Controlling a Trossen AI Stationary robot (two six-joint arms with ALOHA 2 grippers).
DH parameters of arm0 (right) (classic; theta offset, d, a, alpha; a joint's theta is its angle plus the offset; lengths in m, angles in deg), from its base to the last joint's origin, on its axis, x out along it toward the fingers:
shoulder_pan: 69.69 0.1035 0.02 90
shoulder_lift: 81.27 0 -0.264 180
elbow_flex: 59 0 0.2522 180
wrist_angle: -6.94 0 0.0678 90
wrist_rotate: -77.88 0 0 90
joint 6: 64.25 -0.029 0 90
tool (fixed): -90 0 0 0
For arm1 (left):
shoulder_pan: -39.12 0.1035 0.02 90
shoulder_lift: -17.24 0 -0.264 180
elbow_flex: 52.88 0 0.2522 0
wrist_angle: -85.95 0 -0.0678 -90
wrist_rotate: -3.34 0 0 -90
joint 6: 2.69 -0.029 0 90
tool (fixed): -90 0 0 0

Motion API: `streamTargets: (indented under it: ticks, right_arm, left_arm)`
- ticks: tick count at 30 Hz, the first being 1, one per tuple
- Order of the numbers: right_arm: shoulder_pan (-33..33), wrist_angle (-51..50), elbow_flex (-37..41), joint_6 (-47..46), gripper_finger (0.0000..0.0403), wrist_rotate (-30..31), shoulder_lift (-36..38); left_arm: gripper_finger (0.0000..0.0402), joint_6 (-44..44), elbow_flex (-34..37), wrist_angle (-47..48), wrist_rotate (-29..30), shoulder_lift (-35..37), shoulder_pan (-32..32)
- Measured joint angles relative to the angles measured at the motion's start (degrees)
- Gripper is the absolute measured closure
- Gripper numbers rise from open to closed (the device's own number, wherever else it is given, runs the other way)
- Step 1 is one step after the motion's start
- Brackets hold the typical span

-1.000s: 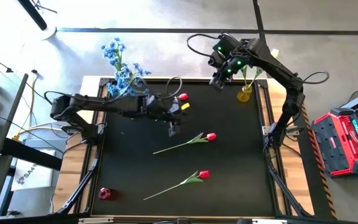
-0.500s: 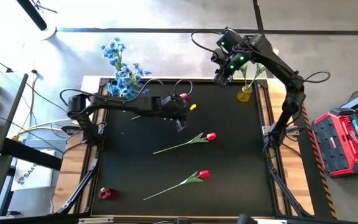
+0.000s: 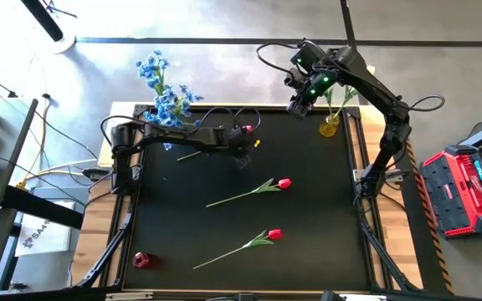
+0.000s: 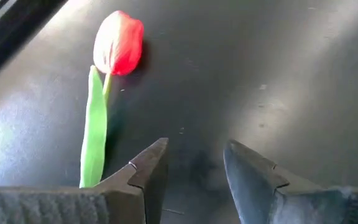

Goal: Sort flowers into vase by color
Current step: Put the top red flower into the red vase

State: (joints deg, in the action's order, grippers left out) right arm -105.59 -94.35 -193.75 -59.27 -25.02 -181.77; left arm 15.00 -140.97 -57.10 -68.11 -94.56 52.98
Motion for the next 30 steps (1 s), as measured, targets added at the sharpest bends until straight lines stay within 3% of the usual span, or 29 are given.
streamTargets:
  ticks: [12,30]
  right_arm:
    - [0.0,-0.1,0.0,0.5,0.0315,0.0,0.0]
    - [0.0,-0.1,0.0,1.9,0.0315,-0.1,0.0]
  left_arm:
    - [0.0261,4.8,0.0,-0.4,4.7,-1.3,2.7]
    - [0.0261,5.3,0.0,-0.5,4.5,-4.1,5.3]
